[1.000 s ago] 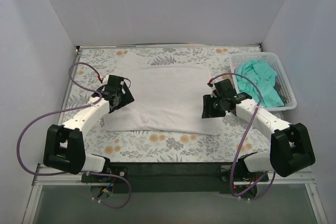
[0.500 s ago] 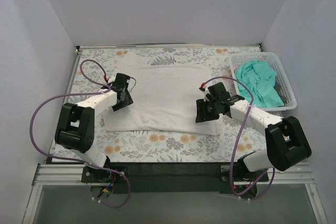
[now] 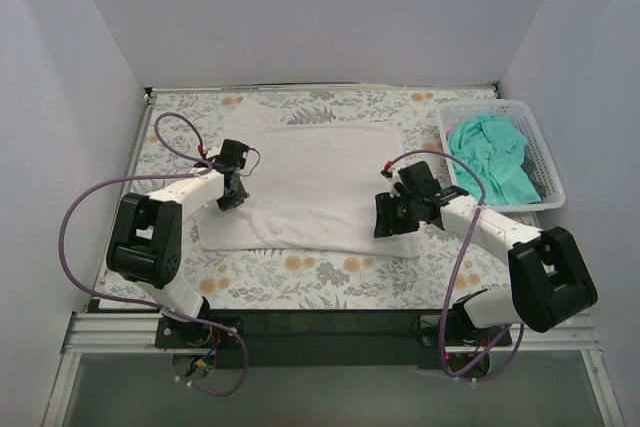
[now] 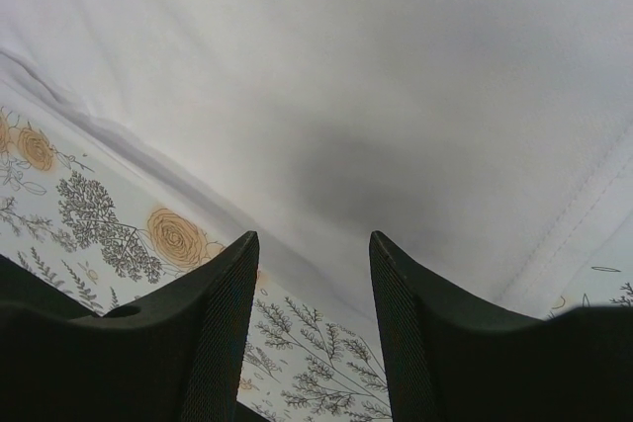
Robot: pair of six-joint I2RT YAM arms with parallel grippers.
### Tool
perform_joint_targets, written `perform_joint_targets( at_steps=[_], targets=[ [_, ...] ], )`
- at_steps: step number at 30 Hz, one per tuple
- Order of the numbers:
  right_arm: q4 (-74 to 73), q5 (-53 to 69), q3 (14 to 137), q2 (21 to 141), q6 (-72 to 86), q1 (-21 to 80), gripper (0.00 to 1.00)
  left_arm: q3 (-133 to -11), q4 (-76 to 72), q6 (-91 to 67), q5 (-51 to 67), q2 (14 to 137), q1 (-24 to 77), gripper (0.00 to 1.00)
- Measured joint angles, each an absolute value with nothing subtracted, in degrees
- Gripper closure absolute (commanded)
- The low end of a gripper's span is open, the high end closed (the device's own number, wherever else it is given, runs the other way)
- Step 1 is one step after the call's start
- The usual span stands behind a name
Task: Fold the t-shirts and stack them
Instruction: Flatten the tshirt out
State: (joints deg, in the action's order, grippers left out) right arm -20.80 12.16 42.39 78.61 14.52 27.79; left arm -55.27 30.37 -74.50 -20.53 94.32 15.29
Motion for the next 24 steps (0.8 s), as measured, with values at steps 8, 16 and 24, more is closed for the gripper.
perform_joint_targets(
  at_steps=[8,16,24],
  targets=[
    [-20.78,12.86,42.44,77.19,13.82,27.79,0.53,-54.65,41.71,-77.25,-20.47,84.09,15.31,1.00],
    [-20.80,15.97,43.94,77.32,12.34,27.86,0.53,-53.04,55.94,-85.93,-15.57,72.01,15.35,0.98],
    [-19.55,19.97,46.83,78.46,10.94,29.12,0.53,-51.48,68.38,-89.89,-7.94,66.50,15.35,0.90]
  ],
)
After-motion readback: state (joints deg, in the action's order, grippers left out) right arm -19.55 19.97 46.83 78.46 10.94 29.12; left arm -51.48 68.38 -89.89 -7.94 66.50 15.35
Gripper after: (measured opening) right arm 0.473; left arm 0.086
